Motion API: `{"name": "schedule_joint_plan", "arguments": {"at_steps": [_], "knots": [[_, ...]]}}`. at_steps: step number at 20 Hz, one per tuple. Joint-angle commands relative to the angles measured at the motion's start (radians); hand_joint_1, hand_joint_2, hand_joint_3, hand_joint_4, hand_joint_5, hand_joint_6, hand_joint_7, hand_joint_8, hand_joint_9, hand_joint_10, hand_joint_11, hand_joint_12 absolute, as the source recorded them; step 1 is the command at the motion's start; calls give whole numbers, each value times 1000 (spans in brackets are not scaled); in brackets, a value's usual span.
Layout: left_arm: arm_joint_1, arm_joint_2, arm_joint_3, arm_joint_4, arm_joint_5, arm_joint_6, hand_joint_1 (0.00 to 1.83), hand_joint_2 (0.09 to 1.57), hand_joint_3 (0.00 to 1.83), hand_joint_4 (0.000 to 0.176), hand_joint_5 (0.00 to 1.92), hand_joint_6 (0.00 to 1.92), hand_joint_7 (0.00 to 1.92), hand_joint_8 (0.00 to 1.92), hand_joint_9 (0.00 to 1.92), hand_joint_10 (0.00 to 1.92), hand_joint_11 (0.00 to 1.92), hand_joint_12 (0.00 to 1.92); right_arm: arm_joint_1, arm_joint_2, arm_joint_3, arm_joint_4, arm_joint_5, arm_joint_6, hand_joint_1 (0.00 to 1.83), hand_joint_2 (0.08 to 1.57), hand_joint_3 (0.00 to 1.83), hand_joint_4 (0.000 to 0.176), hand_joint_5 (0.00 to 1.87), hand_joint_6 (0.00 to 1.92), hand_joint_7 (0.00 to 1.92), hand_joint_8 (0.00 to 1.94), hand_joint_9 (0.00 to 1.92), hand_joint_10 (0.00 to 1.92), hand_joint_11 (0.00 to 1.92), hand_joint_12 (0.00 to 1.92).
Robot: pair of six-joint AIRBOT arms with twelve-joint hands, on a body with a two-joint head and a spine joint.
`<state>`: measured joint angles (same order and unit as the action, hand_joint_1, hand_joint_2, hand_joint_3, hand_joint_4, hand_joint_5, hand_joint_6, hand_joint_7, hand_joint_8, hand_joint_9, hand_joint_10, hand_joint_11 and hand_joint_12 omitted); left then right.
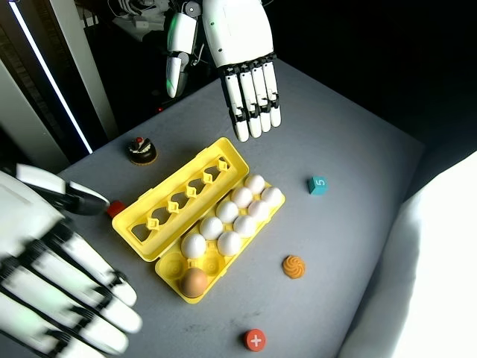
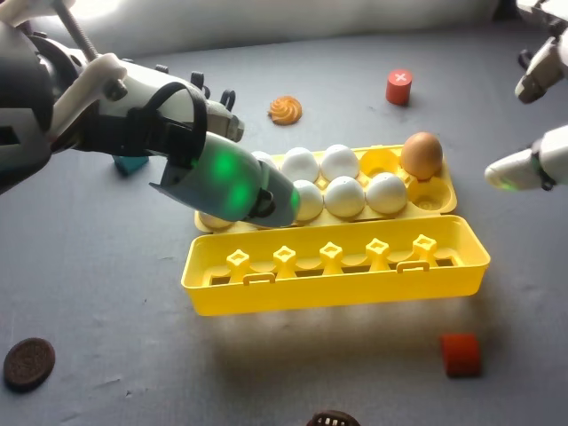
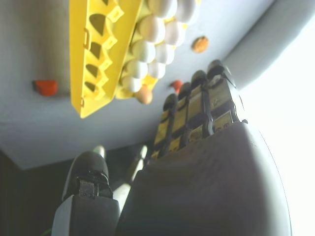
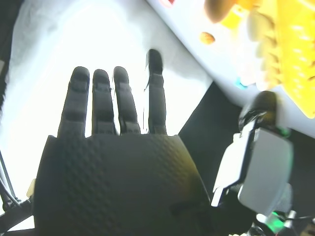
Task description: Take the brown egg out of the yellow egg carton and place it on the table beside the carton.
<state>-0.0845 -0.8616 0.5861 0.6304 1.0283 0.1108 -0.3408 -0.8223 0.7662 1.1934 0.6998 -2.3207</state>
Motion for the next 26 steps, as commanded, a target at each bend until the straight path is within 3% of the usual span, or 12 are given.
{"name": "schedule_joint_plan", "arguments": {"at_steps": [1, 3, 4, 5, 6, 7, 9, 13, 15, 20, 24, 26], "knots": [[-13, 3, 1, 55, -46, 3, 0, 1165, 15, 0, 25, 7, 0, 0, 0, 0, 0, 0, 15, -18, 30, -63, 43, 18, 429, 756, 0, 103, 904, 13, 0, 0, 0, 0, 0, 0], [-13, 3, 1, 55, -46, 6, 0, 1165, 14, 0, 26, 7, 0, 0, 0, 0, 0, 0, 10, -77, 96, -63, 36, 21, 426, 756, 0, 110, 905, 11, 0, 0, 0, 0, 0, 0], [-13, 3, 1, 55, -46, 8, 0, 1169, 14, 0, 4, 1, 0, 0, 0, 0, 0, 0, 8, -109, 132, -63, 29, 23, 546, 722, 0, 77, 965, 11, 0, 0, 0, 0, 0, 0], [-13, 3, 1, 55, -46, 9, 0, 1175, 16, 0, 6, 2, 0, 0, 0, 0, 0, 0, 5, -142, 170, -72, 21, 33, 599, 715, 0, 75, 999, 18, 0, 0, 0, 0, 0, 0], [-13, 3, 1, 55, -46, 10, 0, 1172, 14, 0, 16, 6, 0, 0, 0, 0, 0, 0, -3, -167, 198, -100, 18, 59, 646, 706, 0, 46, 1010, 18, 0, 0, 0, 0, 0, 0], [-13, 3, 2, 55, -46, 11, 0, 1172, 13, 0, 18, 7, 0, 0, 0, 0, 0, 0, -10, -189, 222, -122, 16, 71, 656, 704, 0, 41, 1012, 17, 0, 0, 0, 0, 0, 0], [-13, 3, 2, 56, -46, 11, 0, 1177, 14, 0, 0, 0, 0, 0, 0, 0, 0, 0, -25, -243, 279, -138, 6, 74, 654, 681, 0, 85, 1008, 10, 0, 0, 0, 0, 0, 0], [-13, 3, 4, 66, -46, 9, 0, 1176, 11, 0, 0, 0, 0, 0, 0, 0, 0, 0, -40, -336, 378, -152, -20, 88, 690, 721, 5, 76, 995, 4, 0, 0, 0, 0, 0, 0], [-14, 3, 5, 73, -46, 4, 0, 1167, 6, 0, 0, 0, 0, 0, 0, 0, 0, 0, -50, -371, 417, -205, -21, 127, 666, 738, 9, 105, 972, 6, 0, 0, 0, 0, 0, 0], [-27, 6, 4, 65, -46, 17, 0, 1171, 6, 0, 11, 5, 0, 0, 0, 0, 0, 0, -60, -427, 474, -209, -32, 137, 752, 732, 2, 78, 1015, 17, 0, 0, 0, 0, 0, 0], [-27, 12, 4, 65, -46, 13, 0, 1172, 6, 0, 4, 1, 0, 0, 0, 0, 0, 0, -70, -447, 497, -212, -32, 135, 709, 770, 14, 121, 1008, 7, 0, 0, 0, 0, 0, 0], [-27, 12, 3, 65, -46, 13, 0, 1168, 3, 0, 18, 6, 0, 0, 0, 0, 0, 0, -75, -455, 504, -227, -21, 137, 730, 775, 12, 109, 1015, 7, 0, 0, 0, 0, 0, 0]]}}
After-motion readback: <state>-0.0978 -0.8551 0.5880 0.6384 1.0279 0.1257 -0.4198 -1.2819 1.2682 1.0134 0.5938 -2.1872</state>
